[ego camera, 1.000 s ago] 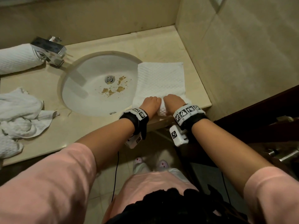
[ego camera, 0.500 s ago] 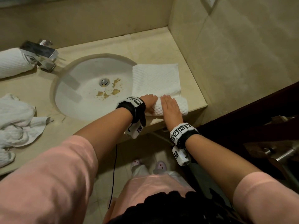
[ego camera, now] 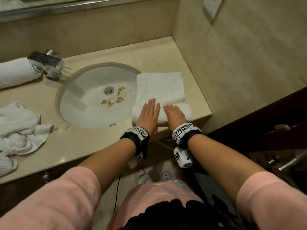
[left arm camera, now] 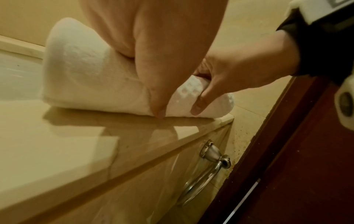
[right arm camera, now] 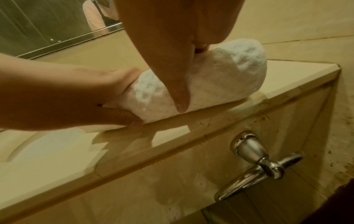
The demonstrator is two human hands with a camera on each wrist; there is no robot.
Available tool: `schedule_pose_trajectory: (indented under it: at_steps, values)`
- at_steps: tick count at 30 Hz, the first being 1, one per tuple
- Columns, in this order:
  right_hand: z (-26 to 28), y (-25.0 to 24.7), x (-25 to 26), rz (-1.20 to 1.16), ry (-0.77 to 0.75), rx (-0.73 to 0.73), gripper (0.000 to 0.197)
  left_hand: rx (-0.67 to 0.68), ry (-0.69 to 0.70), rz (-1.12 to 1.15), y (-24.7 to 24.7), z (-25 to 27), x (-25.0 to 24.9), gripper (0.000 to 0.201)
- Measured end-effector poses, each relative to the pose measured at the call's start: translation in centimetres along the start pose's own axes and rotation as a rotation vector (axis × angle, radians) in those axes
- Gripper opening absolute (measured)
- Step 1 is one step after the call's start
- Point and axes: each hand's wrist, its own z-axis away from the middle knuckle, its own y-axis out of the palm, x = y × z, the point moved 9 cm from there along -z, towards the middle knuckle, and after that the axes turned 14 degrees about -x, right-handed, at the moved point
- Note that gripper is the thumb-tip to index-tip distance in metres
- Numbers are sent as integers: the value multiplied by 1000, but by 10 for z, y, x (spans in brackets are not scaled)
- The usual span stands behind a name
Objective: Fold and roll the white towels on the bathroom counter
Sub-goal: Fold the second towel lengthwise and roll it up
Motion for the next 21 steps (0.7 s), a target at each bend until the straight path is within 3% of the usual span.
schedule_pose_trajectory:
  at_steps: [11, 21]
  values:
    - [-2, 5, -3, 16, 2, 35, 59, 101, 30, 66, -1, -8, 4, 72]
    - [-35, 7, -6, 125, -106, 240, 28, 172, 3, 223, -13, -28, 16, 58]
